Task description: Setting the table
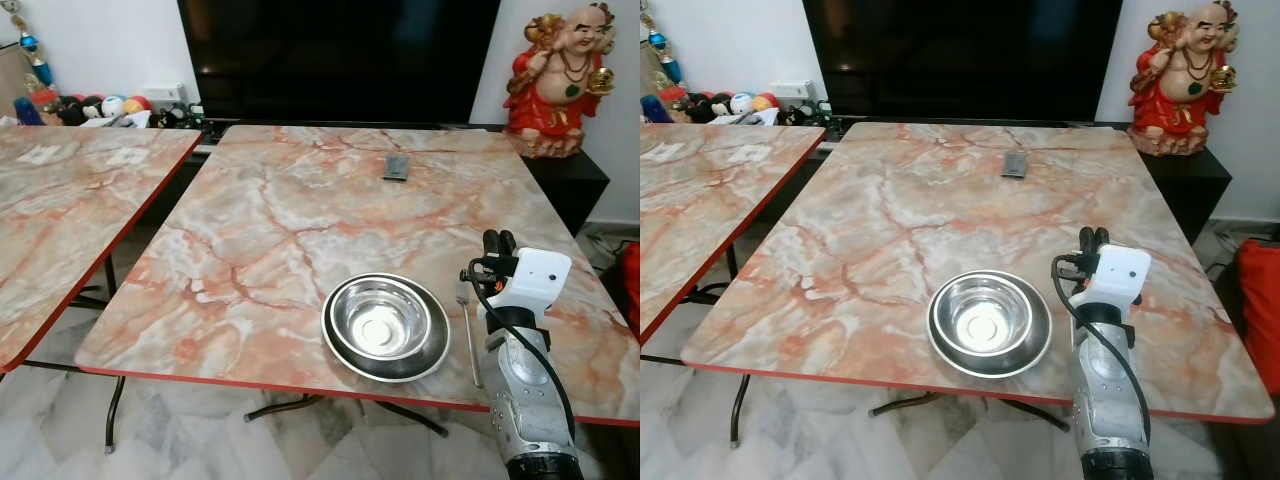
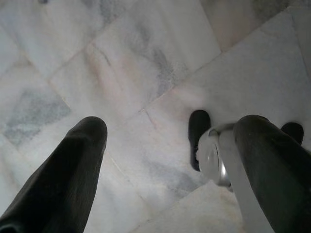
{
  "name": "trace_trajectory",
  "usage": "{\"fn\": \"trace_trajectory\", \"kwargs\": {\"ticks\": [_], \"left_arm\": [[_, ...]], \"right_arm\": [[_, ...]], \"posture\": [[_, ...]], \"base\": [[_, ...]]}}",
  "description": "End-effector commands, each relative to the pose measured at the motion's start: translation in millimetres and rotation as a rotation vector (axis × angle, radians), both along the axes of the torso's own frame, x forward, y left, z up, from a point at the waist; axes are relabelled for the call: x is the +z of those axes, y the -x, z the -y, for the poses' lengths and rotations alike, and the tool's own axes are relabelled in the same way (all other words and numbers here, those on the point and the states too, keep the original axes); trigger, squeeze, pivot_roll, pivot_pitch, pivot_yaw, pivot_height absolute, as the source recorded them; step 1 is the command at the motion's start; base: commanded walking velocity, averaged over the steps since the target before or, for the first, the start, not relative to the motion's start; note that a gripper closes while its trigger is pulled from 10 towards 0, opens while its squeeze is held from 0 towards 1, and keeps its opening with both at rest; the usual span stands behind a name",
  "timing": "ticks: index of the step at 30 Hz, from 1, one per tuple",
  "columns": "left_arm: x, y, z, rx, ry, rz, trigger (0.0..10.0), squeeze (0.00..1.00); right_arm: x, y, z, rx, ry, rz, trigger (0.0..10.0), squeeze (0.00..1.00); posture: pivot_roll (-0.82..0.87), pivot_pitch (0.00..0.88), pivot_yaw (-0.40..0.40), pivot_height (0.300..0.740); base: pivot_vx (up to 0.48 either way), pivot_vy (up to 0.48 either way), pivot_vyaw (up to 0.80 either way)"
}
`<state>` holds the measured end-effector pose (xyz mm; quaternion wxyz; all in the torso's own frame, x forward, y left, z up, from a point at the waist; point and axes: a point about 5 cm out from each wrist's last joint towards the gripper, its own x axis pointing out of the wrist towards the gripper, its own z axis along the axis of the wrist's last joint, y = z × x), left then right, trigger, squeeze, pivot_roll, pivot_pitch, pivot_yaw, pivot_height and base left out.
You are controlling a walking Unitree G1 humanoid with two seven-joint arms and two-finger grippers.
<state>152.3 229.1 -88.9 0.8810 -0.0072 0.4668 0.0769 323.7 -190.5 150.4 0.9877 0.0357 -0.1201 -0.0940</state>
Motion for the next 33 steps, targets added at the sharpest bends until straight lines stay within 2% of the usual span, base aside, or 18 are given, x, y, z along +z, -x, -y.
{"fn": "trace_trajectory", "kwargs": {"ticks": [1,17,27,33], "left_arm": [[-1,3.5,-4.1,0.01,-0.01,-0.012,10.0,0.0],[-1,4.5,-2.4,0.007,-0.008,-0.015,10.0,0.0],[-2,4.7,-1.7,0.005,-0.008,-0.015,10.0,0.0],[-1,3.6,-1.8,0.018,-0.006,-0.009,10.0,0.0]], "right_arm": [[11,-3.2,-11.1,0.028,-0.013,0.042,10.0,0.0],[14,-7.8,-26.6,0.061,-0.017,0.049,10.0,0.0],[10,-6.0,-48.0,0.122,-0.038,0.039,10.0,0.0],[12,-5.5,-58.4,0.182,-0.002,0.045,10.0,0.0]], "posture": [[0.0,0.0,0.022,0.74],[0.01,0.0,0.006,0.74],[0.01,0.0,0.004,0.74],[0.02,0.0,-0.003,0.74]], "base": [[0.0,0.45,0.0],[0.0,0.452,0.0],[0.0,0.452,0.0],[0.0,0.451,0.0]]}}
